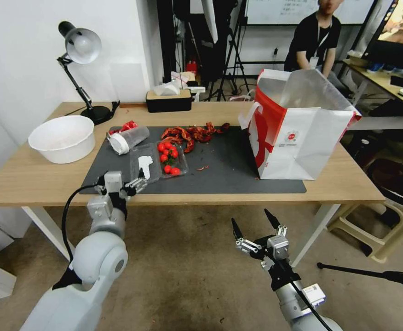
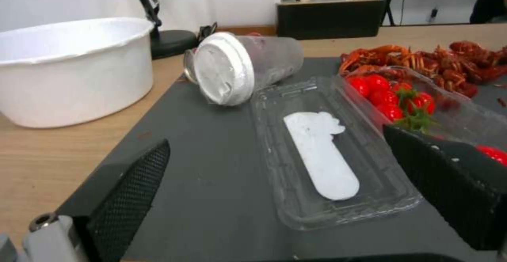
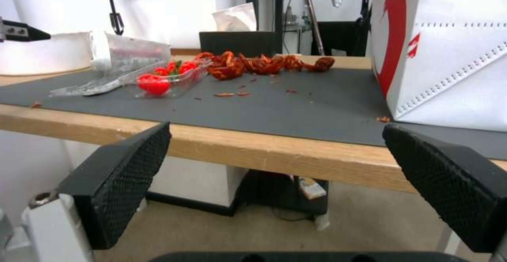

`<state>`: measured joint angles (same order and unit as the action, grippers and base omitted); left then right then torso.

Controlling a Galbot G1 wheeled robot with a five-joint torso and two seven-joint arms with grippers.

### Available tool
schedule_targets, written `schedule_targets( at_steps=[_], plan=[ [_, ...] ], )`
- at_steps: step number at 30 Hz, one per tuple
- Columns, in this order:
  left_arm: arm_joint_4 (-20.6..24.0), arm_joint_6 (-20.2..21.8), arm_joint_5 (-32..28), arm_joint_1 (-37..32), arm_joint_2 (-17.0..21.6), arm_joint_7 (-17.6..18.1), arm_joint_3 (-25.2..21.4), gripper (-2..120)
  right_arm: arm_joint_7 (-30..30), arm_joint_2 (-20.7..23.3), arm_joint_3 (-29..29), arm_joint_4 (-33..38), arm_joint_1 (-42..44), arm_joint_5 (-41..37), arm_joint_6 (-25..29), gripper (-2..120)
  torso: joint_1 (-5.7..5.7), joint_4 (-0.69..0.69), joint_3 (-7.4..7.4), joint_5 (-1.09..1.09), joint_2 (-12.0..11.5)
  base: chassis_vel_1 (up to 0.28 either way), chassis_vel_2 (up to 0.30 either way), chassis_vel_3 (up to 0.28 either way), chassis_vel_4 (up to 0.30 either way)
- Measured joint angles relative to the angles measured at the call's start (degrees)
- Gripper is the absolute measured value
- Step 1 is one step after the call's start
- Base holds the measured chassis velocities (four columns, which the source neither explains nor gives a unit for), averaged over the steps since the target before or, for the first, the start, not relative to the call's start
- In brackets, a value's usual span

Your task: Pick up the trash from the table and place it into the takeout bag.

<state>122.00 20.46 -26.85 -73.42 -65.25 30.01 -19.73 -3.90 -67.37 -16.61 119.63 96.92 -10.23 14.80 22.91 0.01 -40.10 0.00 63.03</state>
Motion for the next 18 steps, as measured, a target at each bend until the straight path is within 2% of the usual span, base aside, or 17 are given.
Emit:
schedule_targets(
  at_steps=[10, 15, 18],
  plan=[
    [-0.7, -0.9, -0.5, -0.8, -0.3, -1.0, -1.6, 100, 0.1, -0.4, 0.4, -0.5, -0.5, 0.0, -0.1, 100, 0.01, -0.01, 0.0, 0.0, 0.0, 0.0, 0.0, 0.0, 0.0],
    [-4.3, -2.1, -1.3, 2.3, 0.6, -1.0, -1.2, 100, 0.1, -0.4, 0.5, -0.6, -0.9, 0.0, -0.2, 100, 0.01, -0.01, 0.0, -0.01, 0.0, 0.0, 0.0, 0.0, 0.0],
    [-7.7, -2.4, -2.7, 6.8, 1.2, -0.8, -0.6, 100, 0.1, -0.3, 0.6, -0.7, -1.4, -0.1, -0.5, 100, 0.01, 0.01, 0.0, 0.0, 0.0, 0.0, 0.0, 0.0, 0.0]
  ],
)
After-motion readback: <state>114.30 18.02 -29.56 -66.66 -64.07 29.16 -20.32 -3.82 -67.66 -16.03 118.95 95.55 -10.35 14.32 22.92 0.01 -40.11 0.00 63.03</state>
